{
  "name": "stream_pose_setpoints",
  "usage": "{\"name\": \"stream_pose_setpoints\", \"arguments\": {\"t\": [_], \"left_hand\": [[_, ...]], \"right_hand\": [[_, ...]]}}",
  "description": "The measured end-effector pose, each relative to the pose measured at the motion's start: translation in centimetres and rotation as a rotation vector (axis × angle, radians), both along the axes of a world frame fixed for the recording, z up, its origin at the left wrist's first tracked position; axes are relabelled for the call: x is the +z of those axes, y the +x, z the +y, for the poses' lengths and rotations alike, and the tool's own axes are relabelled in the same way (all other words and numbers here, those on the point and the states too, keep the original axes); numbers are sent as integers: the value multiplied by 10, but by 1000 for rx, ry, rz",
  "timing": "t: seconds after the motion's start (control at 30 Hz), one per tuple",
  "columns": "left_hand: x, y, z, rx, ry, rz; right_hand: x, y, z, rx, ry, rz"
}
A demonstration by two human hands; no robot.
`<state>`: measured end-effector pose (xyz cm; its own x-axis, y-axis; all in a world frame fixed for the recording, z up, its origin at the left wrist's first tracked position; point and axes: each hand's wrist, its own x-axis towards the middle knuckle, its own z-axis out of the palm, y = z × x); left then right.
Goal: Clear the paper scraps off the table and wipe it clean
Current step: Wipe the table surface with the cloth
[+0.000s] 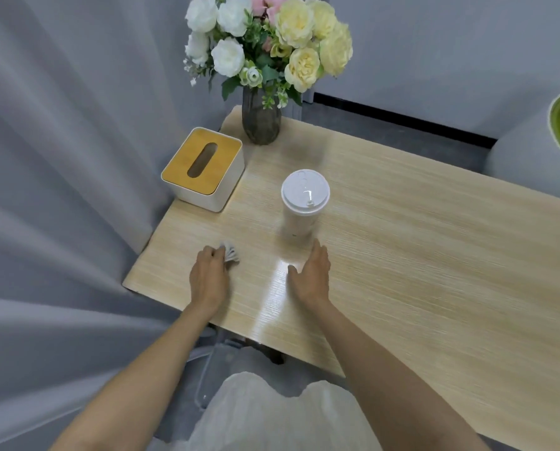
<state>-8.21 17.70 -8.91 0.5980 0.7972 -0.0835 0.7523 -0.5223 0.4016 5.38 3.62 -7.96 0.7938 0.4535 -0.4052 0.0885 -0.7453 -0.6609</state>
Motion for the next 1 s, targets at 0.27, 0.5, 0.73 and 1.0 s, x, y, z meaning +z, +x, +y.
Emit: {"name": "stream_pose_setpoints", "arguments": {"t": [0.27, 0.5, 0.73, 1.0], "left_hand": [[-42, -69, -27, -700, 160, 29], [-34, -104, 40, 423, -57, -55], [-45, -113, 22, -498, 176, -14], [-32, -97, 40, 163, 121, -123]], "right_hand": [[-31, -61, -15, 296, -119, -209], [-49, -101, -3, 503, -180, -288], [-57, -117, 8, 505, -310, -306], [-58, -117, 8, 500, -319, -306]]}}
